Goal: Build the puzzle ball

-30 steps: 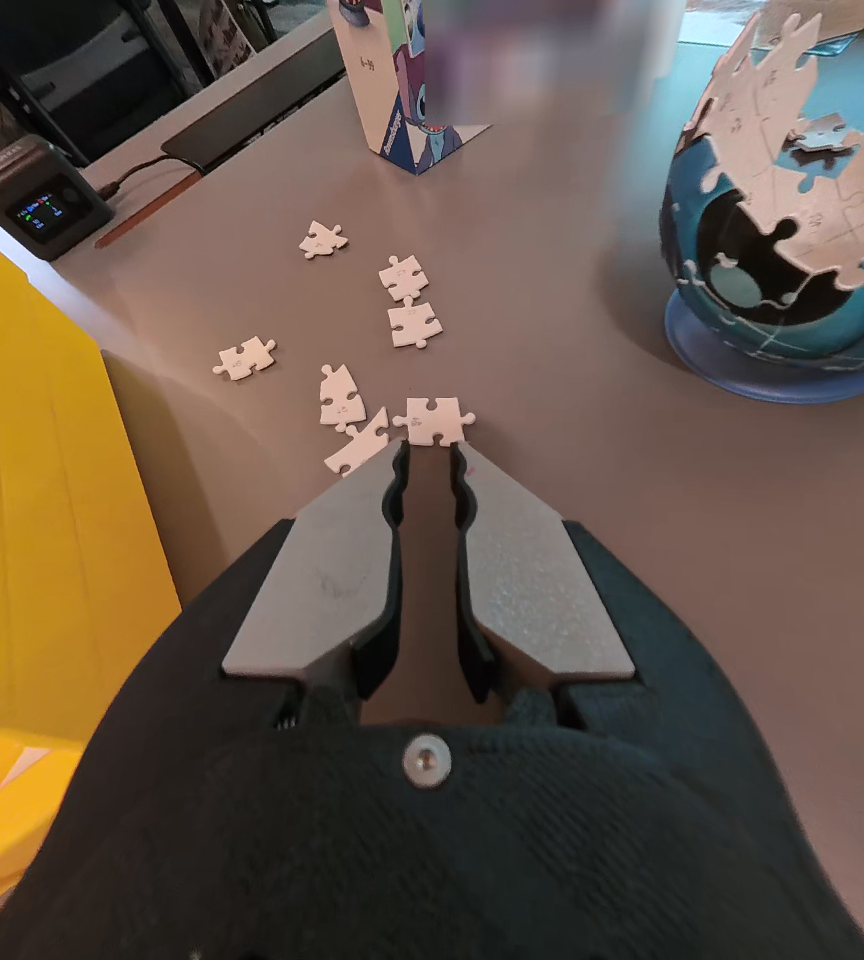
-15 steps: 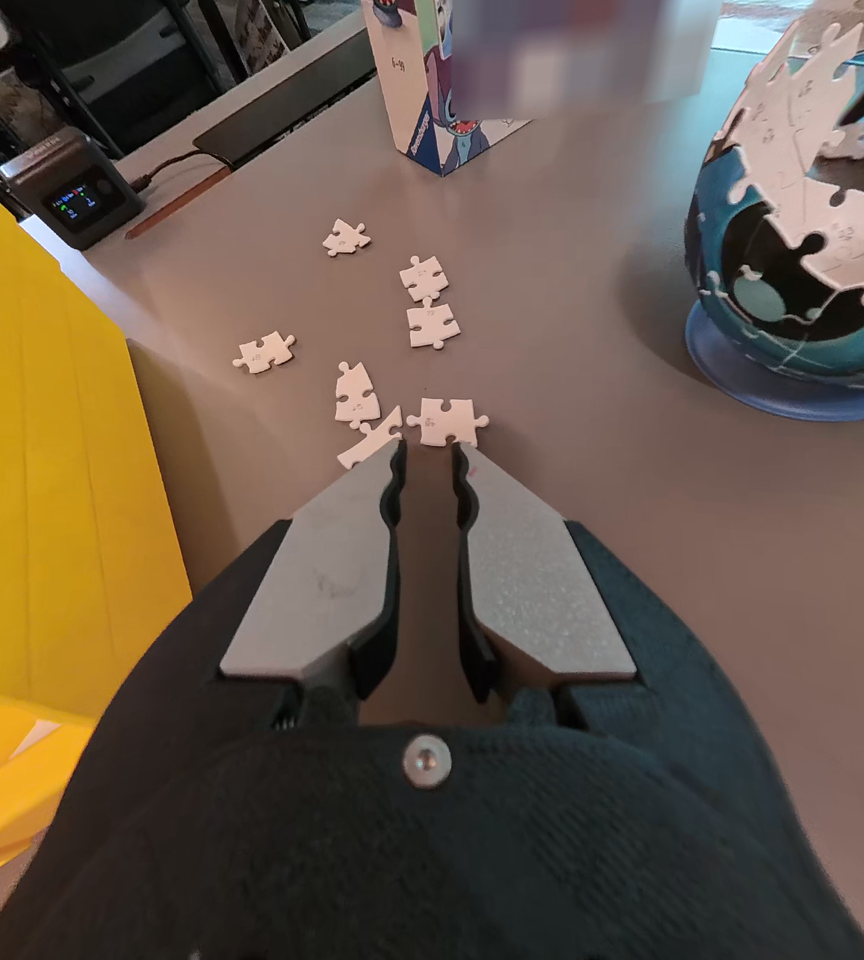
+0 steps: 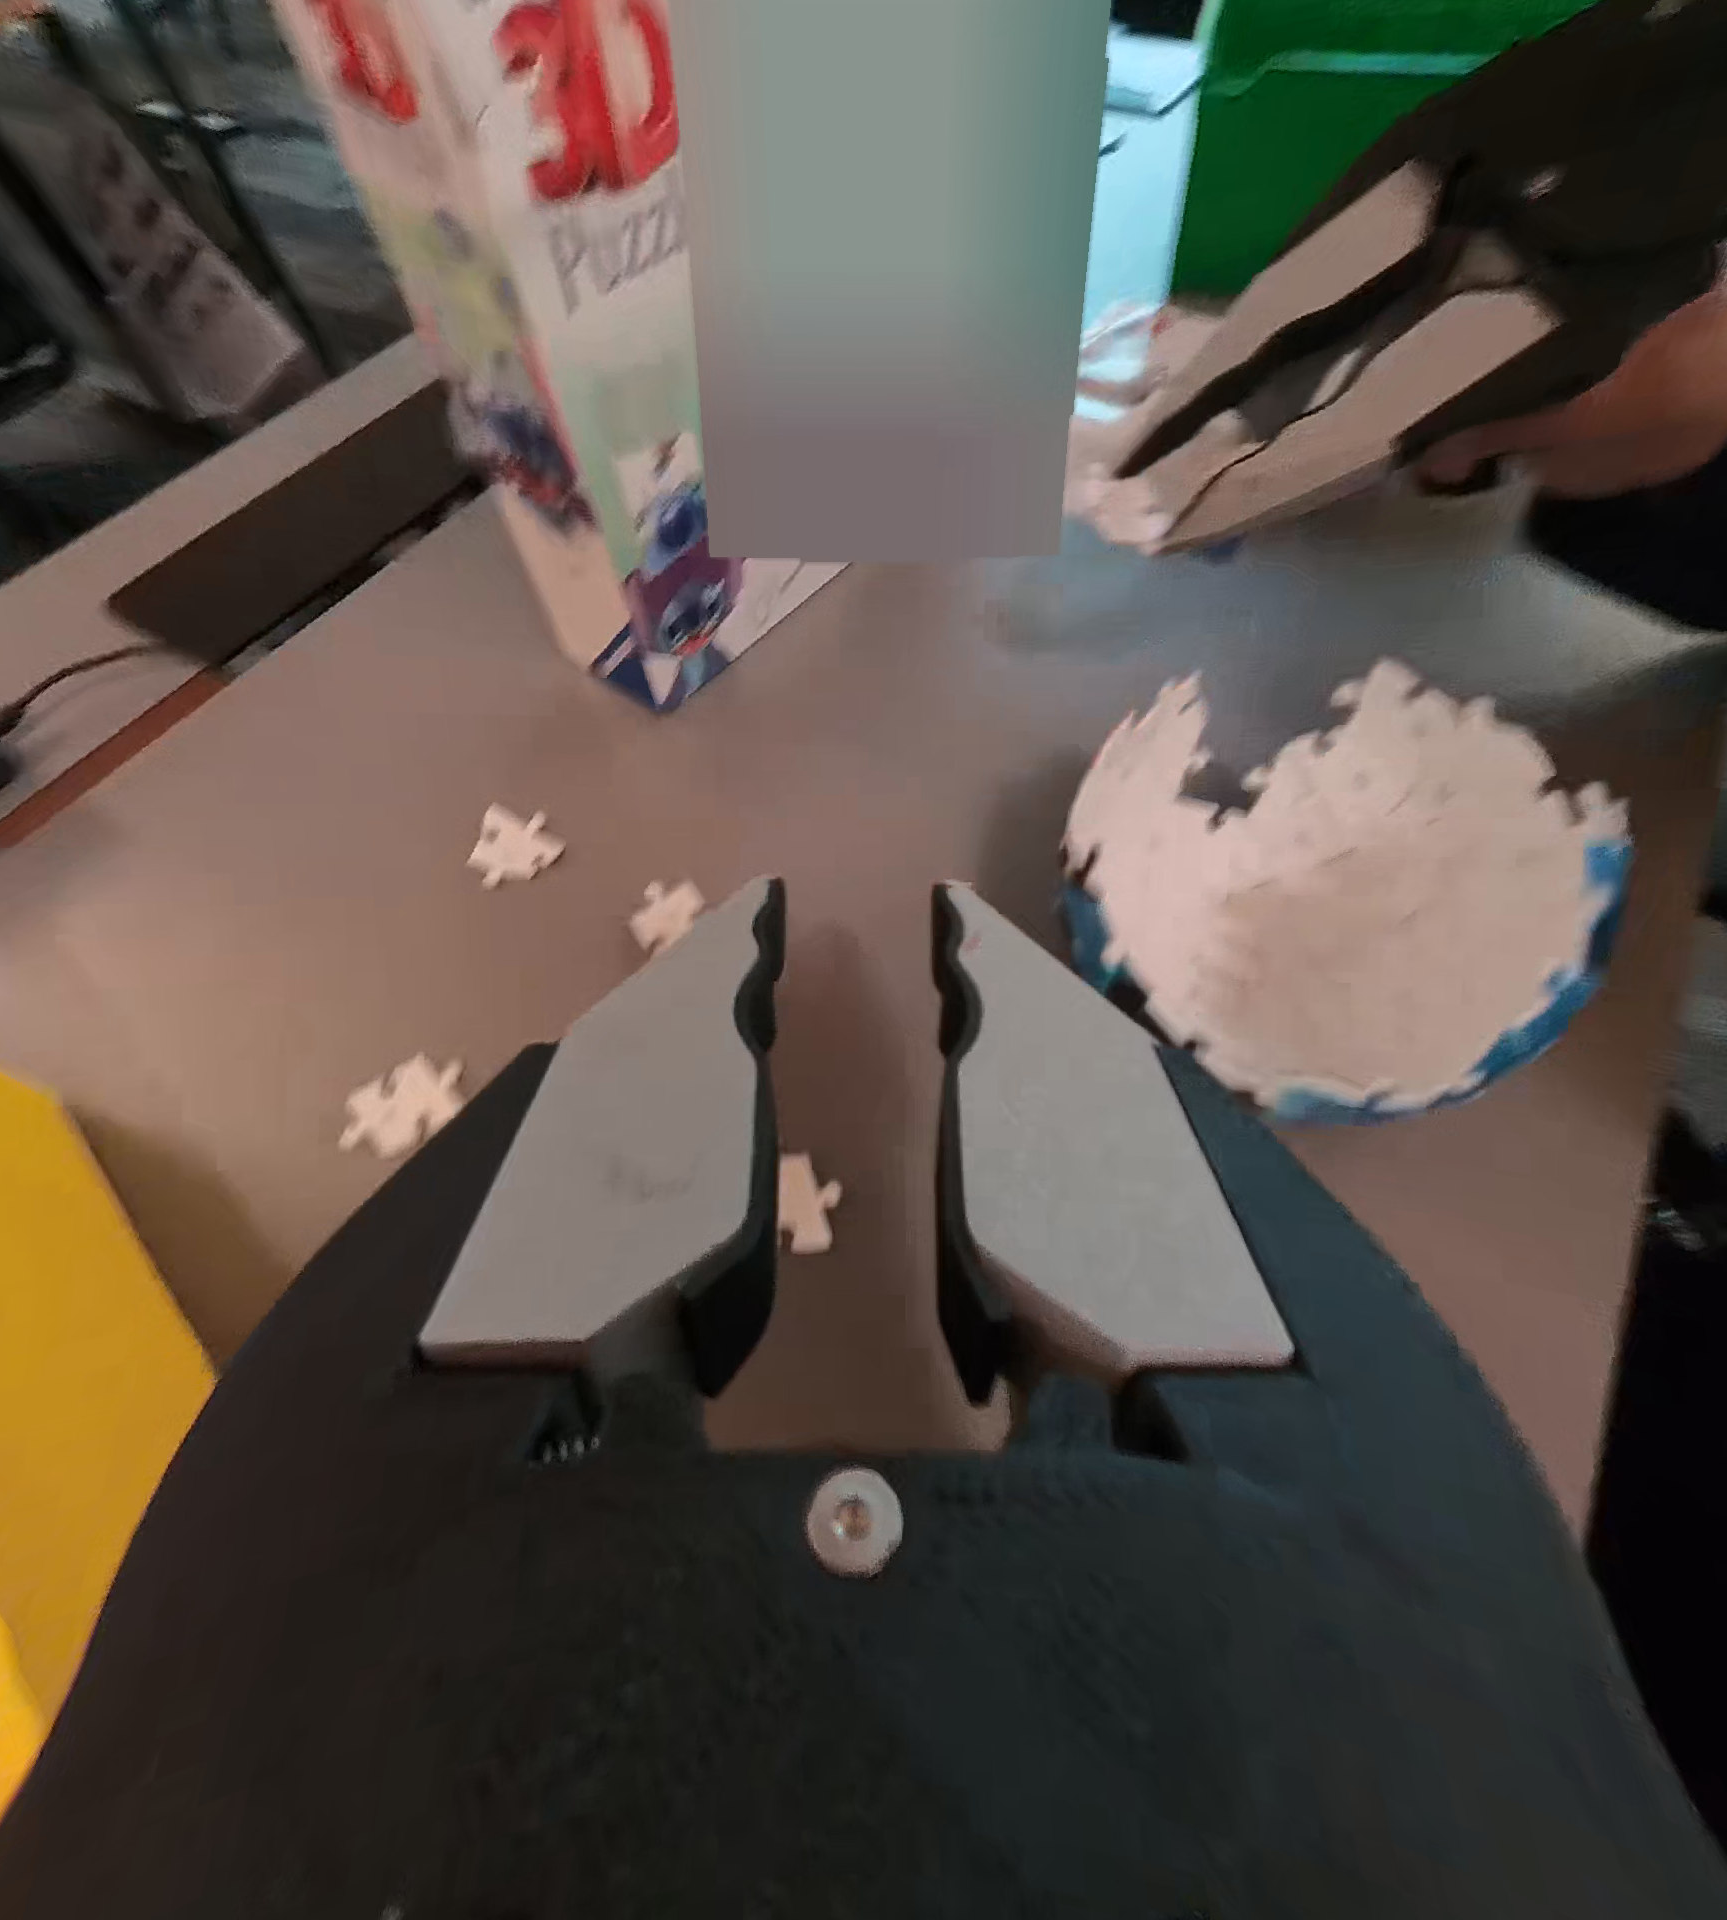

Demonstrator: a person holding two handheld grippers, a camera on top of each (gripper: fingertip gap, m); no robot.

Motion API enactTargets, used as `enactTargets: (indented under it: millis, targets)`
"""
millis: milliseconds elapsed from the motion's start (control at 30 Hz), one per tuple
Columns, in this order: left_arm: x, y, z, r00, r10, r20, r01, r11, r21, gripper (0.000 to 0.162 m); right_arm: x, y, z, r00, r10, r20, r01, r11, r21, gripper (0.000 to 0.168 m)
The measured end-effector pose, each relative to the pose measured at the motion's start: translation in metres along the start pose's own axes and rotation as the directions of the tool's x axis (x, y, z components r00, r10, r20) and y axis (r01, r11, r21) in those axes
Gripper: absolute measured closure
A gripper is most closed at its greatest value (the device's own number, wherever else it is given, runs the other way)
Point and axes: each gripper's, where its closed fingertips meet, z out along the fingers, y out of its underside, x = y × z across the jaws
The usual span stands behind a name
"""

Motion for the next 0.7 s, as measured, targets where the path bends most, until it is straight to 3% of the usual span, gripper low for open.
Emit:
enactTargets:
  millis: [100, 233, 400, 633, 700]
  targets:
    - [0.004, -0.036, 0.023, 0.993, -0.012, -0.113, 0.015, 0.999, 0.029, 0.136, -0.002, -0.041, 0.008, 0.997, -0.077, 0.006, 0.076, 0.992, 0.099, 0.143]
    - [0.010, -0.049, 0.064, 0.954, -0.105, -0.280, 0.093, 0.994, -0.055, 0.130, -0.007, -0.067, 0.025, 0.988, -0.154, -0.011, 0.154, 0.978, 0.139, 0.144]
    - [0.025, -0.061, 0.086, 0.814, -0.283, -0.507, 0.261, 0.958, -0.117, 0.127, -0.012, -0.073, 0.039, 0.975, -0.220, -0.035, 0.223, 0.965, 0.141, 0.144]
    - [0.023, -0.055, 0.103, 0.780, -0.300, -0.549, 0.251, 0.954, -0.165, 0.158, -0.015, -0.072, 0.042, 0.958, -0.277, -0.077, 0.285, 0.949, 0.134, 0.144]
    - [0.023, -0.055, 0.105, 0.789, -0.278, -0.548, 0.223, 0.961, -0.166, 0.160, -0.014, -0.068, 0.044, 0.957, -0.277, -0.083, 0.286, 0.950, 0.128, 0.144]
